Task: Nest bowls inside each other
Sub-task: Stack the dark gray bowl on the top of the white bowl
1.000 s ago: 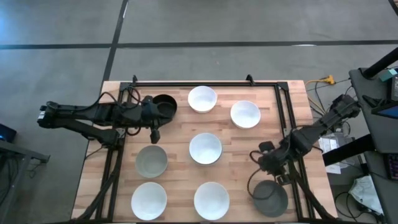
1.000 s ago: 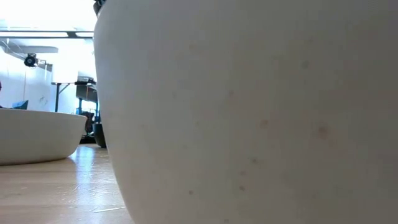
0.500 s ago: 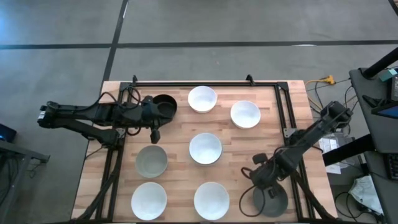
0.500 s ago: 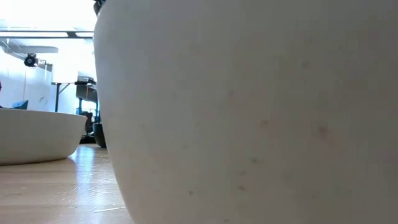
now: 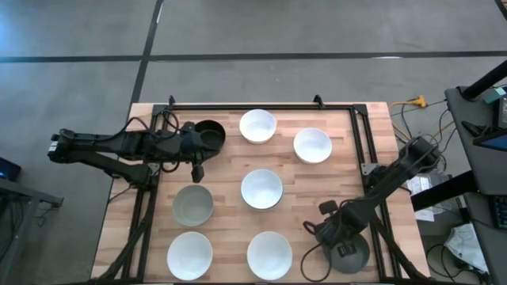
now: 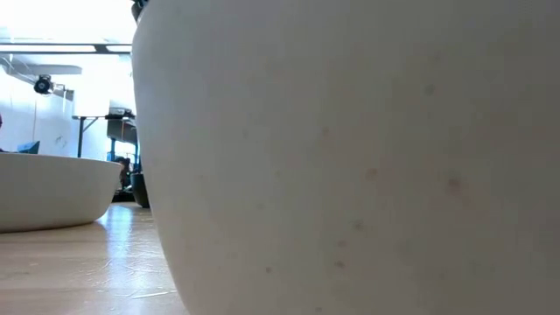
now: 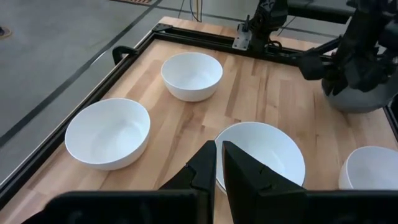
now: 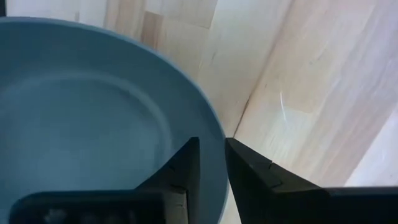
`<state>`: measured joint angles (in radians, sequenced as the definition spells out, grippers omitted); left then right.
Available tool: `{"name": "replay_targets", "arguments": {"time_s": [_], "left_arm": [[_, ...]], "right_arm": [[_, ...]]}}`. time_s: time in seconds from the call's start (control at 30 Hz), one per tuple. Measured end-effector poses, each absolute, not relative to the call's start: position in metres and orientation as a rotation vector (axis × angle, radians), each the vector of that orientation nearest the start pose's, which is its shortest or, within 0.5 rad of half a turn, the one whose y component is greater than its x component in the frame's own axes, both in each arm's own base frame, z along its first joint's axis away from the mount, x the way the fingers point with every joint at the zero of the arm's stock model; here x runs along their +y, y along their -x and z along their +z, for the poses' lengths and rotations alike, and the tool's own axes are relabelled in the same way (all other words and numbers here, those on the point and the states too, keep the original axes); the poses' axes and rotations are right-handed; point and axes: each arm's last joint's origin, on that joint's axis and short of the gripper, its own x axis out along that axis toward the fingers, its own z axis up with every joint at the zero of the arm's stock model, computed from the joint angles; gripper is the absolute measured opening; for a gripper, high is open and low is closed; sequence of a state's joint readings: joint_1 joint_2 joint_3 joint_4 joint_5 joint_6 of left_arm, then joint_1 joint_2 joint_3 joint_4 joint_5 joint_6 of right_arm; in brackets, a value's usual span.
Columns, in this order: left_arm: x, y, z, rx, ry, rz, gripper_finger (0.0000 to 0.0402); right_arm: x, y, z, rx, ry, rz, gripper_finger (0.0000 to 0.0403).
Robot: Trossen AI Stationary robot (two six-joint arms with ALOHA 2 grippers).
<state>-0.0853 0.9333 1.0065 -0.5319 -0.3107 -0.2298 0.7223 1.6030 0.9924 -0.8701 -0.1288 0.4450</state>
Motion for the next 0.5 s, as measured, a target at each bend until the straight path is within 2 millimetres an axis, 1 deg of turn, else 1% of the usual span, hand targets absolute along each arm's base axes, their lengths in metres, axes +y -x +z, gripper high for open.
{"name": "replay_targets", "arguments": {"time_s": [0.5], "left_arm": [[-0.0072, -0.1882, 0.3513, 0.422, 0.134, 0.271, 0.0013]], "right_arm": [[0.1833, -0.2024, 0.1829, 1.529, 0.086, 0.356, 0.007]]}}
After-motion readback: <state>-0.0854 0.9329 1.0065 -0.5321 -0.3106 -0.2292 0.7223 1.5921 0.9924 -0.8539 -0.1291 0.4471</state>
